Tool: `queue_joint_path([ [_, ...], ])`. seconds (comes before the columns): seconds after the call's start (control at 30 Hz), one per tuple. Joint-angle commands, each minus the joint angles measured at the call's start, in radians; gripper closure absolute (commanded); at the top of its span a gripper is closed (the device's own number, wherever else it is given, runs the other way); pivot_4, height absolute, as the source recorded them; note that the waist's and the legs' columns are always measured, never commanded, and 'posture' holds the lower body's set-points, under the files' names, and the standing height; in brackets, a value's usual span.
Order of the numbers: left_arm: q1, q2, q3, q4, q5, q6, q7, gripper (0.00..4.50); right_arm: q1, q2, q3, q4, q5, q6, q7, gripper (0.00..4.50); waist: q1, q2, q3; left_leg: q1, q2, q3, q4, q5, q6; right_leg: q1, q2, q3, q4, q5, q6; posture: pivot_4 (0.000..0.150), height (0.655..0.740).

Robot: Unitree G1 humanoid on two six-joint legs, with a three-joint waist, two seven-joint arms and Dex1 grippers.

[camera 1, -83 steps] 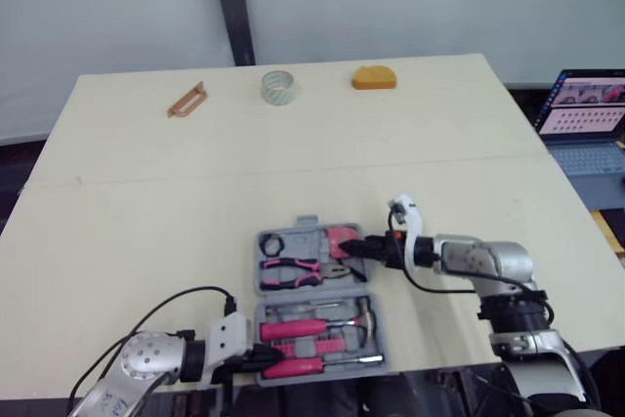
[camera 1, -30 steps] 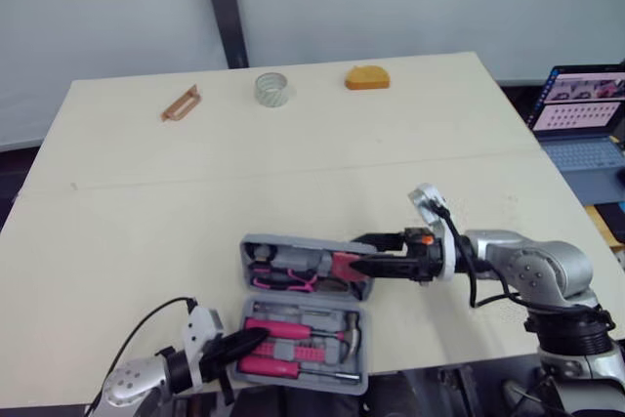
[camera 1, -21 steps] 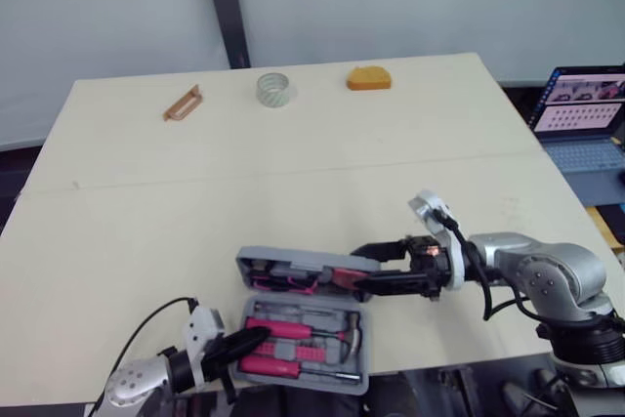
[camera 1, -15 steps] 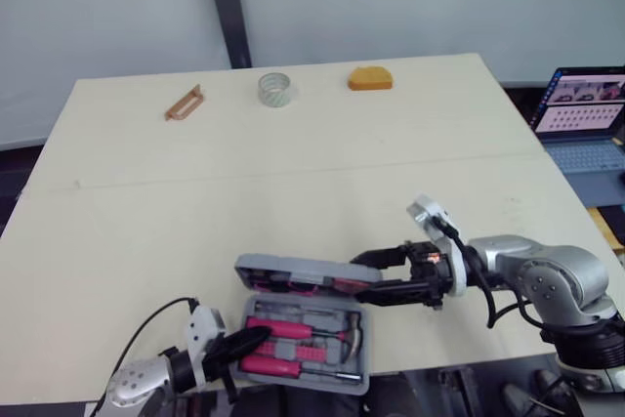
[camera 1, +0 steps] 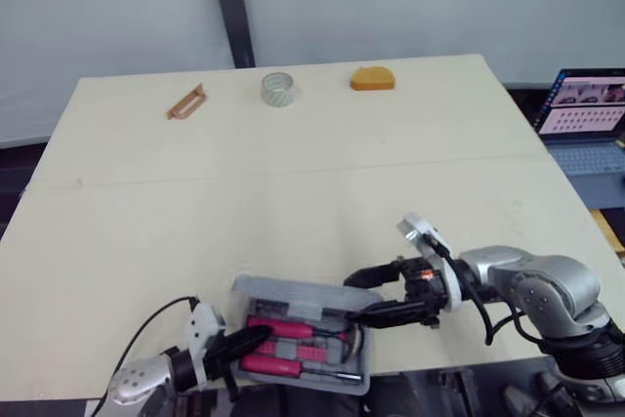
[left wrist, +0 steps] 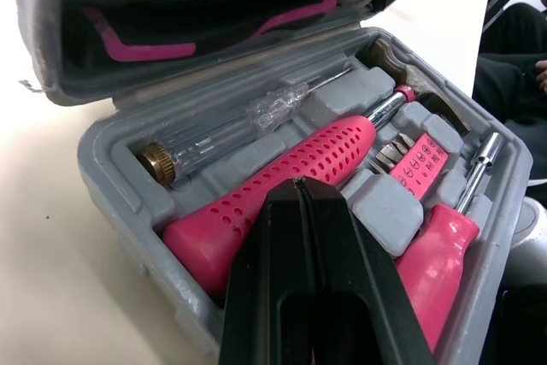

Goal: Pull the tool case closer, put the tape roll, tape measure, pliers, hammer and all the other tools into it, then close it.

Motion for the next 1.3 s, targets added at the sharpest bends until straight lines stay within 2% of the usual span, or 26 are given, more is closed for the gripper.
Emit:
queue_joint_path([
  [0.03,0.02,0.017,0.035,0.043,0.018,0.05,0.038,4.5,-0.002,-0.011,0.004,-0.029,0.0,-0.025,0.015,0.04,-0.001,0.0,0.0,0.0,0.0,0.0,0.0,0.0,0.0,0.0,0.0,0.0,0.0,0.0,0.0,0.15,0.74],
  [0.1,0.028,0.033,0.052,0.023,0.011,0.064,0.037,4.5,0.0,-0.014,0.007,-0.031,0.001,-0.028,0.016,0.04,0.0,0.0,0.0,0.0,0.0,0.0,0.0,0.0,0.0,0.0,0.0,0.0,0.0,0.0,0.0,0.15,0.74],
  [0.2,0.116,0.155,0.158,-0.11,-0.08,0.183,-0.028,4.5,0.01,-0.036,-0.031,-0.044,0.024,-0.021,0.022,0.04,-0.004,-0.006,0.003,0.0,0.0,0.0,0.0,0.0,0.0,-0.001,0.0,0.0,0.0,0.0,0.0,0.15,0.74],
  [0.37,0.251,0.349,0.504,-0.238,-0.213,0.354,-0.105,4.5,0.034,-0.114,-0.156,-0.008,0.071,-0.023,0.045,0.04,0.001,-0.01,0.008,-0.003,0.003,0.0,0.0,-0.001,-0.002,-0.003,0.003,-0.001,0.0,-0.001,-0.002,0.15,0.74],
  [0.47,0.217,0.388,0.603,-0.258,-0.266,0.423,-0.105,4.5,0.043,-0.14,-0.18,0.022,0.059,-0.039,0.056,0.04,0.018,-0.011,0.009,-0.004,0.002,-0.001,0.002,-0.002,-0.001,-0.003,0.002,-0.001,-0.002,0.0,-0.003,0.15,0.74],
  [0.63,0.104,0.407,0.657,-0.229,-0.298,0.472,-0.102,4.5,0.072,-0.169,-0.198,0.048,0.033,-0.081,0.069,0.04,0.024,-0.011,0.009,-0.007,0.003,-0.001,0.002,-0.002,-0.001,-0.006,0.003,-0.001,-0.002,0.0,-0.004,0.15,0.74],
  [0.73,0.032,0.416,0.656,-0.177,-0.244,0.468,-0.067,4.5,0.101,-0.184,-0.213,0.089,-0.03,-0.149,0.055,0.04,0.024,-0.013,0.01,-0.008,0.003,-0.001,0.002,-0.002,-0.001,-0.006,0.003,-0.002,-0.002,0.0,-0.003,0.15,0.74],
  [0.83,-0.021,0.415,0.664,-0.104,-0.212,0.436,-0.07,3.59,0.14,-0.212,-0.244,0.159,-0.114,-0.247,0.054,0.0,0.023,-0.013,0.01,-0.008,0.003,0.0,0.002,-0.002,-0.001,-0.006,0.003,-0.002,-0.002,0.0,-0.003,0.15,0.74],
  [1.07,-0.152,0.454,0.6,0.13,-0.088,0.321,-0.093,0.04,0.246,-0.271,-0.349,0.378,-0.289,-0.478,0.061,0.0,0.025,-0.014,0.011,-0.008,0.003,0.001,0.002,-0.002,-0.001,-0.006,0.003,-0.002,-0.002,0.0,-0.003,0.15,0.74],
  [1.3,-0.309,0.488,0.543,0.366,-0.012,0.214,-0.13,0.04,0.283,-0.259,-0.393,0.506,-0.342,-0.584,0.074,0.0,0.016,-0.014,0.011,-0.008,0.003,0.001,0.002,-0.001,-0.002,-0.006,0.003,-0.002,-0.002,0.0,-0.003,0.15,0.74],
])
